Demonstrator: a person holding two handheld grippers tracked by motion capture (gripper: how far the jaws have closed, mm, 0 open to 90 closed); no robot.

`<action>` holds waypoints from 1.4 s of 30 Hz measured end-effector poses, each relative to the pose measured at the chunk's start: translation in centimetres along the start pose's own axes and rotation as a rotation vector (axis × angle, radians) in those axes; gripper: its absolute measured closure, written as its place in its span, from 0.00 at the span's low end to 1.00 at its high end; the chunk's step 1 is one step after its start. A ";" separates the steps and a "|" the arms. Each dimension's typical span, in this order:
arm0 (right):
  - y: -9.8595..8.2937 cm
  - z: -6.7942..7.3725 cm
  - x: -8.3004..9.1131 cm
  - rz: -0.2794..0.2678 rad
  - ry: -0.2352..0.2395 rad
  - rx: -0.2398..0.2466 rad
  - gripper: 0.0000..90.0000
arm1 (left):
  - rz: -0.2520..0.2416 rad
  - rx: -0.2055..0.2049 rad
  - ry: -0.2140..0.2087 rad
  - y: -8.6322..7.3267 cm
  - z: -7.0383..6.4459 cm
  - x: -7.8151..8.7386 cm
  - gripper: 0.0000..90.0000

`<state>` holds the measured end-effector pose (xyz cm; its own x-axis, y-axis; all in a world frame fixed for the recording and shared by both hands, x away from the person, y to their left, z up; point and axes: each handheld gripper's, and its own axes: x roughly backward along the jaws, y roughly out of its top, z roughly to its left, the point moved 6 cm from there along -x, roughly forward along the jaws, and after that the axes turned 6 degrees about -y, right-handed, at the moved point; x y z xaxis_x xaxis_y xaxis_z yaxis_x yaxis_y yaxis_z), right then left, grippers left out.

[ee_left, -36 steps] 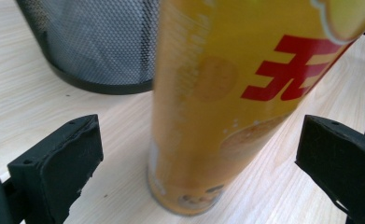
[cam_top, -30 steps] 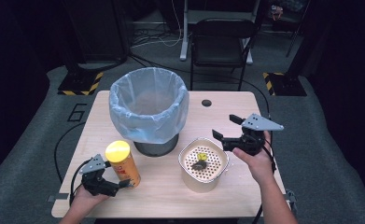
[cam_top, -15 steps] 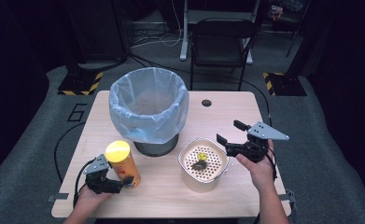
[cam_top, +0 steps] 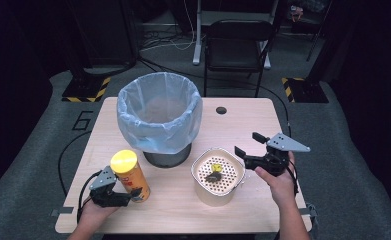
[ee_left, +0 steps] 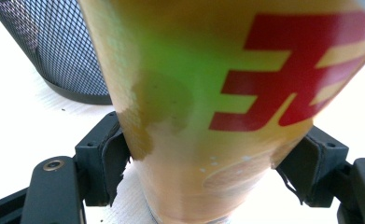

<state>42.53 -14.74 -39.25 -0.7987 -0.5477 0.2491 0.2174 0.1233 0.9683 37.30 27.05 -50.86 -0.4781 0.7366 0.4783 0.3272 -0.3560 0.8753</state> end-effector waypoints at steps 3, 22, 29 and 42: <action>-0.1 0.0 0.0 0.002 -0.004 -0.010 0.18 | -0.007 0.011 -0.001 0.2 0.1 0.5 0.27; -0.4 -1.0 0.4 -0.005 -0.005 -0.038 0.19 | 0.004 0.059 0.010 3.4 0.5 3.3 0.27; -0.5 -1.0 0.4 -0.001 -0.004 -0.040 0.19 | 0.014 0.069 0.002 5.8 0.5 4.0 0.27; -0.8 -1.2 0.5 0.011 -0.005 -0.052 0.19 | 0.041 0.046 -0.021 10.5 -1.0 4.9 0.27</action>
<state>42.66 -16.12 -39.90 -0.7990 -0.5422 0.2599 0.2549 0.0861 0.9631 37.54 26.36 -39.27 -0.4468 0.7341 0.5113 0.3834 -0.3593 0.8508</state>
